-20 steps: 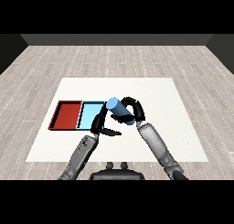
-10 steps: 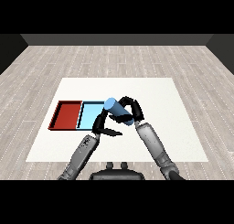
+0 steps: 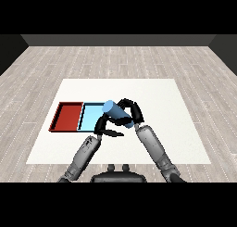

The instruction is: Pick the blue can and put it in the blue box

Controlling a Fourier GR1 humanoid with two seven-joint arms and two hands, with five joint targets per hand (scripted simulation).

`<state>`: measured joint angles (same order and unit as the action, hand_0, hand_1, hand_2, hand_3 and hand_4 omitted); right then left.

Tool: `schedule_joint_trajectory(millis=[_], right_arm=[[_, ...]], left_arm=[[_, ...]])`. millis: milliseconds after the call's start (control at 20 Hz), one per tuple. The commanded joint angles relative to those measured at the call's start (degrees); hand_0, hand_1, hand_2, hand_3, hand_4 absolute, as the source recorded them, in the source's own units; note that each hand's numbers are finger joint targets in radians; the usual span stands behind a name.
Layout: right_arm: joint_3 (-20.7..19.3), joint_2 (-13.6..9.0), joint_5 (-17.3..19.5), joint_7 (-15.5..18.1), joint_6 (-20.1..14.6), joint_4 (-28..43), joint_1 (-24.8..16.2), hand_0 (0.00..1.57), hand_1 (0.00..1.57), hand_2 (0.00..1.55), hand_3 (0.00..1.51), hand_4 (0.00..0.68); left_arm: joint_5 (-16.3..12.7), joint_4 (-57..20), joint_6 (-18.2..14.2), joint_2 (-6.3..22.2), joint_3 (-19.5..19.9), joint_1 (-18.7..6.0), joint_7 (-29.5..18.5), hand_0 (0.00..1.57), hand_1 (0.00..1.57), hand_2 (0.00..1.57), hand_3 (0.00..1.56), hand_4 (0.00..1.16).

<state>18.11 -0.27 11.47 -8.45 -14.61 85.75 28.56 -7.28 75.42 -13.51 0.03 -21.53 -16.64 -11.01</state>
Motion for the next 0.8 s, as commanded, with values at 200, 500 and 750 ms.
schedule_joint_trajectory(millis=[200,500,750], right_arm=[[0.24,0.26,1.19,-0.03,1.59,1.91,-2.54,1.49,1.49,1.45,1.38,0.57],[4.93,0.27,1.22,-0.66,-1.45,0.45,-0.85,1.5,1.5,1.46,1.38,0.543],[5.02,0.27,-2.88,-2.34,-2.9,-2.93,6.16,1.49,1.49,1.45,1.38,0.55]], left_arm=[[-1.68,-0.6,-5.75,-0.03,-4.16,-3.75,2.66,0.0,0.0,0.0,0.0,0.0],[-3.67,-4.83,-4.41,-0.03,-3.39,-6.72,0.84,0.0,0.0,0.0,0.0,0.0],[-7.11,-10.55,-1.02,-0.03,-3.5,-6.69,-7.49,0.0,0.0,0.0,0.0,0.0]])
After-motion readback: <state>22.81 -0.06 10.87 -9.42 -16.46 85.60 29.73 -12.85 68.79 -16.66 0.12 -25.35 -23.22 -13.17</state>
